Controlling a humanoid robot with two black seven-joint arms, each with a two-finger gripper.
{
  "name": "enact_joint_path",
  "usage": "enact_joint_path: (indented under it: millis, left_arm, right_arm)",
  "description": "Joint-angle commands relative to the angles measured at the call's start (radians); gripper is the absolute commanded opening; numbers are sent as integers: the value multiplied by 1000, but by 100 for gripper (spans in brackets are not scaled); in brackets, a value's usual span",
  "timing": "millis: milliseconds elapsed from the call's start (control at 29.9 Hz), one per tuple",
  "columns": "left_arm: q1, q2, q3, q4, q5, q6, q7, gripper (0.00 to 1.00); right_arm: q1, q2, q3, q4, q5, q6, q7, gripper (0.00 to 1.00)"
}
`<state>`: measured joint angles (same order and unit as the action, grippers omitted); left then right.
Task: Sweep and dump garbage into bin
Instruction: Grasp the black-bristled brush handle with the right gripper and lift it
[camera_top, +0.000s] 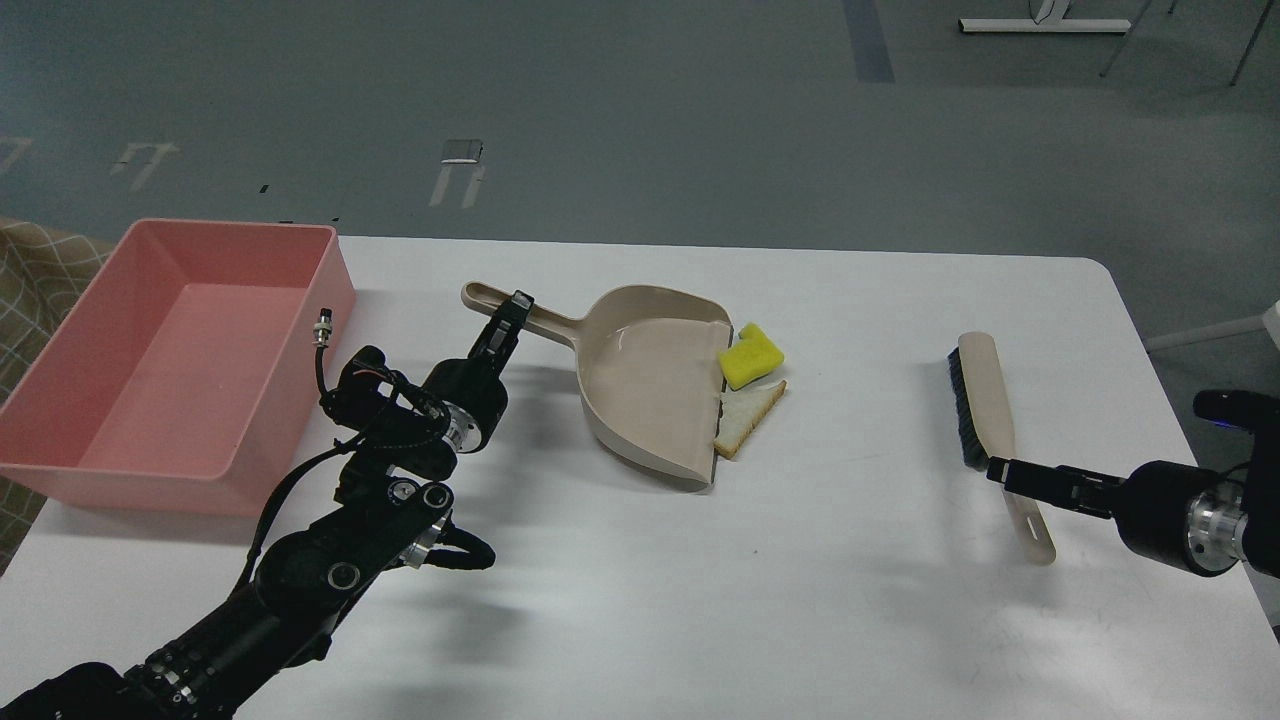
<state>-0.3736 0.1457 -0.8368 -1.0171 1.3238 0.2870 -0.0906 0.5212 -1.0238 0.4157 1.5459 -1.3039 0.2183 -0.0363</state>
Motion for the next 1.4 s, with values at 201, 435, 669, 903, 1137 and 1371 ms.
enact_joint_path:
  millis: [201, 435, 669, 903, 1137, 1371]
  left_arm:
    - [-4, 0, 4, 0, 0, 0, -1, 0]
    - [-5, 2, 4, -1, 0, 0, -1, 0]
    - [-5, 2, 4, -6, 0, 0, -1, 0]
    - [-4, 2, 2, -6, 0, 0, -1, 0]
    - [-4, 2, 4, -6, 0, -2, -1, 0]
    - [-2, 2, 4, -6, 0, 0, -3, 0]
  right_arm:
    - [-4, -1, 0, 0, 0, 0, -1, 78]
    - [-7, -1, -1, 0, 0, 1, -2, 78]
    - [-7, 1, -28, 2, -14, 0, -13, 72]
    - [-7, 11, -29, 2, -14, 1, -14, 63]
    - [-6, 14, -29, 2, -15, 1, -14, 52]
    - [-7, 27, -29, 5, -15, 1, -19, 42]
